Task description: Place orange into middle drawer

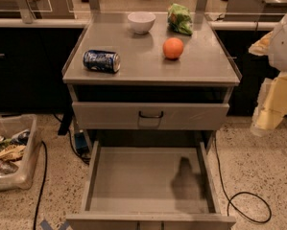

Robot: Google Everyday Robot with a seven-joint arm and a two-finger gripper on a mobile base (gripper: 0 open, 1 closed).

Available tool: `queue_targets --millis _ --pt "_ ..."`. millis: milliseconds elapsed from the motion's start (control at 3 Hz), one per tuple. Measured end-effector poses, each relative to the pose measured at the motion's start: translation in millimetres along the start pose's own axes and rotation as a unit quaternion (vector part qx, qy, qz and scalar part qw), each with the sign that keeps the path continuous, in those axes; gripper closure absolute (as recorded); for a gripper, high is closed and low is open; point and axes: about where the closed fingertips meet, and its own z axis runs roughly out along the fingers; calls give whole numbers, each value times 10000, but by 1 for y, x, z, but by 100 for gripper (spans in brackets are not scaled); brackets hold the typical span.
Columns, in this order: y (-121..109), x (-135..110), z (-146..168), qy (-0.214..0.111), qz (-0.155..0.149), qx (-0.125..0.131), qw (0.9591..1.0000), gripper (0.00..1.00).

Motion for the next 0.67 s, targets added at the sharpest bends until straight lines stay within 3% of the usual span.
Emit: queue_targets --millis 333,667 --pt "-1 -1 0 -12 -6 25 10000 0" --pt "-28 -23 22 -17 -301 88 9995 0"
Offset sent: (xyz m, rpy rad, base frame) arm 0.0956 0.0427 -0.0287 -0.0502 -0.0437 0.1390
